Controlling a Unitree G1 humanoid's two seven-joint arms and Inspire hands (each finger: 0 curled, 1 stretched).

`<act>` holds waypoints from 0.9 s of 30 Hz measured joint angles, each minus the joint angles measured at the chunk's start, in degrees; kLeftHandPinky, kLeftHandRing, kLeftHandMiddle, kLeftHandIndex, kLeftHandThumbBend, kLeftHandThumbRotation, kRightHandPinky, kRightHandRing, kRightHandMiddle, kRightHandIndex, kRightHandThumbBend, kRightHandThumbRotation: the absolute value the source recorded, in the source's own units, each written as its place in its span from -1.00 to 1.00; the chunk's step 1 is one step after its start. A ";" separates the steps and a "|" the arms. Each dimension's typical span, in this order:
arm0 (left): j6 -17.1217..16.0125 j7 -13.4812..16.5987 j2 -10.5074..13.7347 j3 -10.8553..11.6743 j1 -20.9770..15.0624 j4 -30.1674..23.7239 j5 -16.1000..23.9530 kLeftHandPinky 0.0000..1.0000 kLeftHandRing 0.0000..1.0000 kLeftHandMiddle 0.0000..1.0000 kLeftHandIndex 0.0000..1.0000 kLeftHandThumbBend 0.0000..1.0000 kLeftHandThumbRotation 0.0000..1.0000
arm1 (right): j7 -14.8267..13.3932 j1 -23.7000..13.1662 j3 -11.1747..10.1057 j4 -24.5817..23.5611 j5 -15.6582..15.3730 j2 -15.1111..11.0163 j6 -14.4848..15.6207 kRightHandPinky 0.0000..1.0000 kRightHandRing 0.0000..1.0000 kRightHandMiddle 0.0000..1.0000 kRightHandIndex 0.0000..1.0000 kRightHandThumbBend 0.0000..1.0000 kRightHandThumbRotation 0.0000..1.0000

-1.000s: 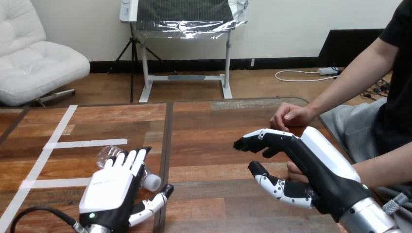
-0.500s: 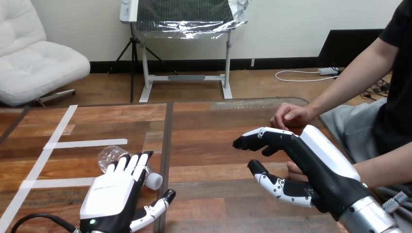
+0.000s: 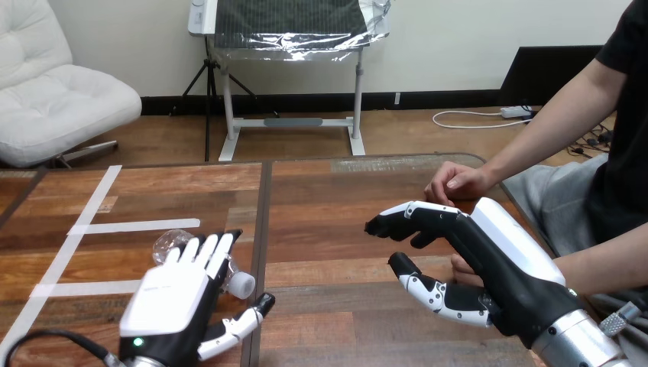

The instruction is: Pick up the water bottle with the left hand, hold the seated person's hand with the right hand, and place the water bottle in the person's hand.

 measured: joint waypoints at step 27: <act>-9.85 -8.64 13.33 6.23 -5.23 -0.31 -0.20 1.00 1.00 1.00 1.00 0.24 0.86 | -0.03 -0.02 1.65 0.28 0.03 0.06 -0.32 0.34 0.45 0.46 0.41 -0.52 -1.00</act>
